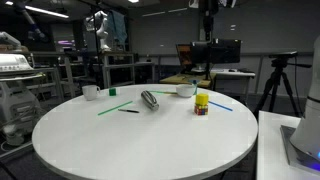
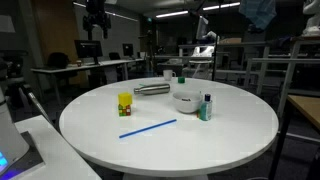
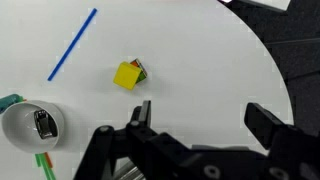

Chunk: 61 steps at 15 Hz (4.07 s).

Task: Set the metal bottle upright on the table

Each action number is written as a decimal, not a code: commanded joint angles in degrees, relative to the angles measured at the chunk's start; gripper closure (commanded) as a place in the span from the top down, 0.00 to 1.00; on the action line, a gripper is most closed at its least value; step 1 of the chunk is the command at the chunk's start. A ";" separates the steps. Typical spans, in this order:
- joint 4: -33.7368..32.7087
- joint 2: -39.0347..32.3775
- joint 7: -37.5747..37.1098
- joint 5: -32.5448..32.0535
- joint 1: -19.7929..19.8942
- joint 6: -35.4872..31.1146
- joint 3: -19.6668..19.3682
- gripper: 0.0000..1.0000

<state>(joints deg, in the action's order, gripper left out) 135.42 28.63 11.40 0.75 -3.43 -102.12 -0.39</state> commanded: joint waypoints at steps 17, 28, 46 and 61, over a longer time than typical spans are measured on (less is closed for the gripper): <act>-14.02 -26.56 -28.16 -11.53 3.23 -22.05 5.76 1.00; -42.17 -53.75 -45.63 -10.41 -6.61 -25.90 2.80 1.00; -31.98 -54.22 -62.95 -5.82 -5.85 -25.44 -1.55 1.00; -29.50 -58.44 -44.08 -0.15 -3.94 -28.67 -0.02 1.00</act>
<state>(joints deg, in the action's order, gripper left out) 106.26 -29.52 -36.53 -2.91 -8.78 -129.19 -1.72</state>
